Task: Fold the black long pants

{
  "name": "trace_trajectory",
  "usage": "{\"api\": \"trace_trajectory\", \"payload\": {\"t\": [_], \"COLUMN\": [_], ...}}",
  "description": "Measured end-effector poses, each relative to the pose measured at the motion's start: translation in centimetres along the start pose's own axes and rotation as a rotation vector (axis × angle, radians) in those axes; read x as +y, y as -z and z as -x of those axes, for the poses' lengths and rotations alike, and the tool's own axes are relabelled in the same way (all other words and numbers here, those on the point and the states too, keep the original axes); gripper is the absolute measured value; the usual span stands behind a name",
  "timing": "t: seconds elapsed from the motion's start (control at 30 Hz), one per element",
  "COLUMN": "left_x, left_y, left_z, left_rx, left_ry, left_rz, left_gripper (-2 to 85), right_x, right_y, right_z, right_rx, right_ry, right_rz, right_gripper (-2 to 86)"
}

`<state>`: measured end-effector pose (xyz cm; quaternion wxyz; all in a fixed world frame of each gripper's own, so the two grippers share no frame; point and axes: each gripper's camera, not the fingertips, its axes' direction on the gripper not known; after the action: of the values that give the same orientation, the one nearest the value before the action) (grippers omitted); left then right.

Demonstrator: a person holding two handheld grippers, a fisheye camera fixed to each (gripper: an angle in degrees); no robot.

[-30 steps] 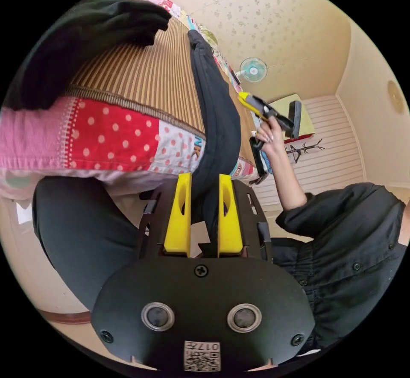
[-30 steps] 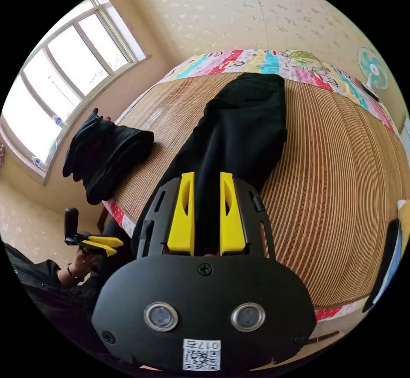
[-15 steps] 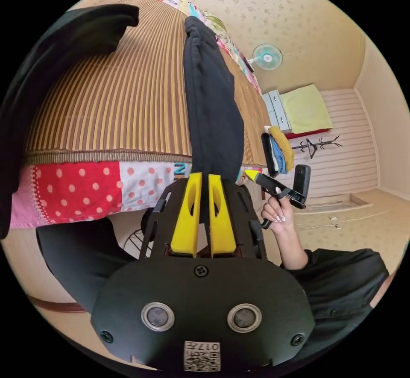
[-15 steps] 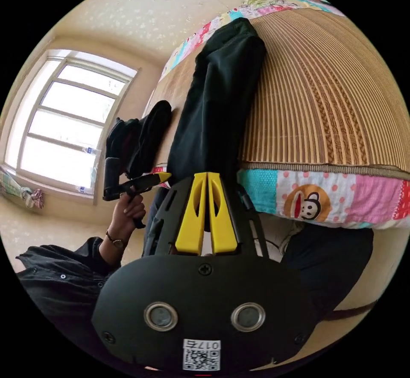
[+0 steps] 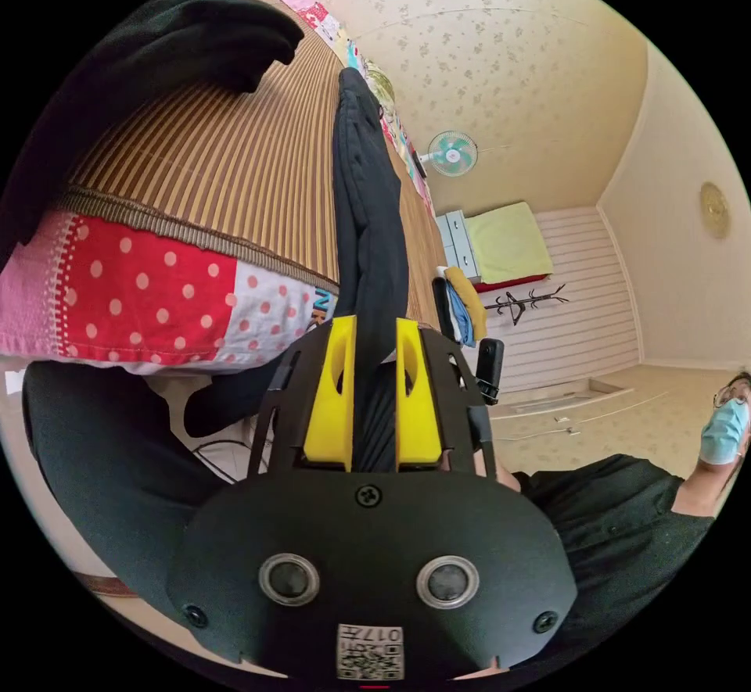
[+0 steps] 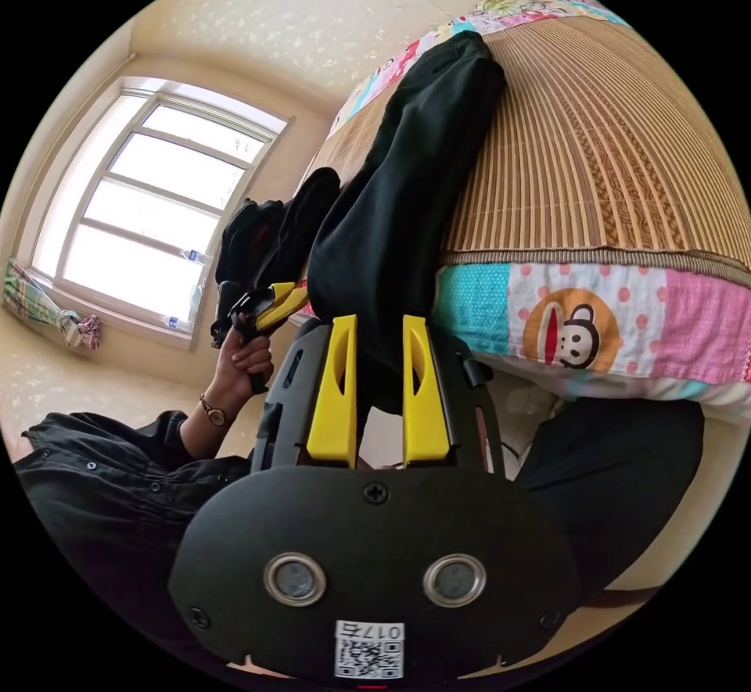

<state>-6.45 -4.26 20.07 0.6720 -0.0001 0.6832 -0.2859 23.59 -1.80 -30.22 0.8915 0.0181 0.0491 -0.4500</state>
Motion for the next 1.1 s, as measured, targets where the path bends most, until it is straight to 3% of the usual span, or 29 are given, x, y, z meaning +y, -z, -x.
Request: {"api": "trace_trajectory", "payload": {"t": [0.13,0.27,0.43,0.5,0.53,0.6,0.7,0.8,0.97,1.1], "left_x": [-0.9,-2.7,-3.5,-3.8,-3.9,-3.7,-2.2,-1.0,-0.9,-2.1], "left_y": [-0.8,-3.3,-0.4,0.0,-0.5,-3.3,-6.6,-6.5,-4.5,-5.7], "left_z": [-1.1,-1.4,-5.0,-4.0,-3.7,-1.6,1.1,1.2,-0.5,-1.7], "left_rx": [-0.055,-0.096,0.256,0.431,0.433,0.167,-0.141,-0.113,-0.091,-0.12], "left_ry": [-0.017,0.015,-0.205,-0.196,-0.19,-0.125,0.0,0.015,-0.053,-0.103], "left_rz": [0.021,0.193,0.106,0.083,0.109,0.248,0.361,0.304,0.127,0.129], "left_gripper": [9.0,3.3,0.4,-0.1,-0.2,-0.4,-0.6,-0.1,5.2,7.7], "right_x": [-1.6,-3.5,-5.4,-5.4,-5.3,-5.1,-4.4,-3.9,-4.5,-5.4], "right_y": [-3.5,-4.7,3.4,5.7,6.1,4.1,-3.6,-5.2,-4.6,-3.8], "right_z": [0.2,0.7,4.3,5.2,5.4,5.1,3.2,2.9,1.8,0.4], "right_rx": [-0.07,-0.013,-0.339,-0.359,-0.339,-0.209,0.149,0.181,0.021,0.037], "right_ry": [0.008,0.015,0.238,0.292,0.291,0.267,0.158,0.121,0.078,-0.003], "right_rz": [0.056,0.113,-0.035,-0.081,-0.084,-0.005,0.287,0.292,0.245,0.181], "right_gripper": [8.4,3.9,2.0,1.8,1.8,1.8,1.8,1.7,2.3,5.8]}}
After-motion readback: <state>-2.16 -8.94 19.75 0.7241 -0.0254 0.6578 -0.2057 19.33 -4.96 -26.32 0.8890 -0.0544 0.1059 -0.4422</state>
